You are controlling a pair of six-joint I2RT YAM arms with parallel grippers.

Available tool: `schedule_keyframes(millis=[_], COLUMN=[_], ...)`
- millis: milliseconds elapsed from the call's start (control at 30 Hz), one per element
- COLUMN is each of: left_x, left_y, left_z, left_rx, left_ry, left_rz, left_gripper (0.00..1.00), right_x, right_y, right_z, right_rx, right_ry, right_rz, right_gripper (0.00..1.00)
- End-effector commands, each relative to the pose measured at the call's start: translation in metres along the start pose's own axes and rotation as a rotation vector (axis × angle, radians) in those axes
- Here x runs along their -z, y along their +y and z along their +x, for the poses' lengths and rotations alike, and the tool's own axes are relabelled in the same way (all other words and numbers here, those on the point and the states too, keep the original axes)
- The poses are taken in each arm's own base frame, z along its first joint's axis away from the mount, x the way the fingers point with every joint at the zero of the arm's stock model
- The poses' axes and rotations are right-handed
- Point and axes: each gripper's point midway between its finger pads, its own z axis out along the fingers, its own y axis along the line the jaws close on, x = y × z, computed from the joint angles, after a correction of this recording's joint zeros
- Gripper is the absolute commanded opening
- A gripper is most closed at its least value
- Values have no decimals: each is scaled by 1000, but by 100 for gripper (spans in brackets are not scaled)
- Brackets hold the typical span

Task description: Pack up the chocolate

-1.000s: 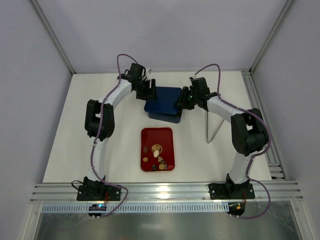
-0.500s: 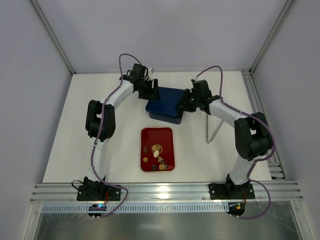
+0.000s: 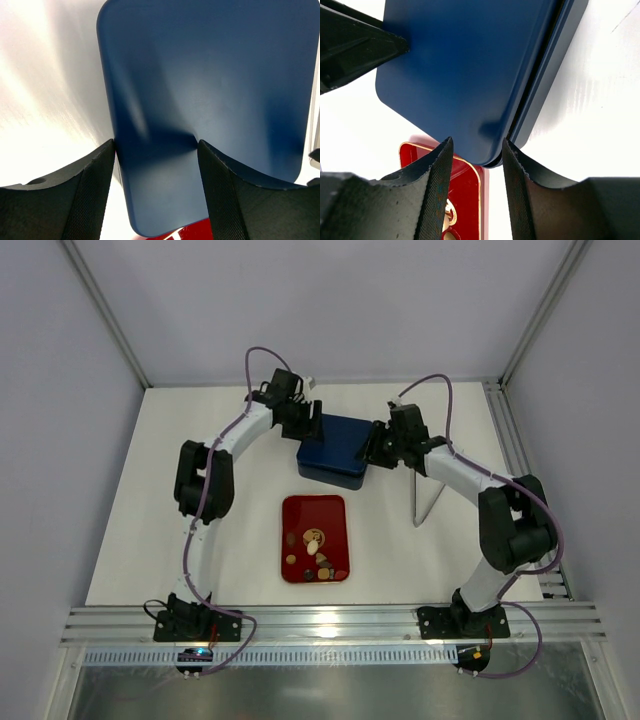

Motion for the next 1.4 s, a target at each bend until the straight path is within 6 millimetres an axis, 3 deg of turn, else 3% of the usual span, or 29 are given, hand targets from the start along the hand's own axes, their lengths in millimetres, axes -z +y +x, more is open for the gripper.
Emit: schedule_keyframes(millis=[0,233,533,800,1133,1367], left_x=[20,18,15,13,10,11], left_y=[-12,-5,1,-4,-11,-16], left_z=[-24,-15,-2,7,13,20], left_rx=[-69,-104,-135,-204,-250,-288], left_ry=[-84,-48,4,35,49,64], left_rz=[1,-21,-39,-26,1,5], left_gripper=[66,66,66,66,64,62], right_x=[16,22,3,-18,-42,-57], right_y=[4,-22,-21,-16,-18,-25], right_z=[-14,-18,-25,-62,-72,-68], right_rx=[23,-69,-107,-165,-206,-273], right_ry=[-66,-81,-41,-42,-5,41], right_rz=[10,40,19,-10,-19,-23], right_gripper=[46,53,68,81,85,85])
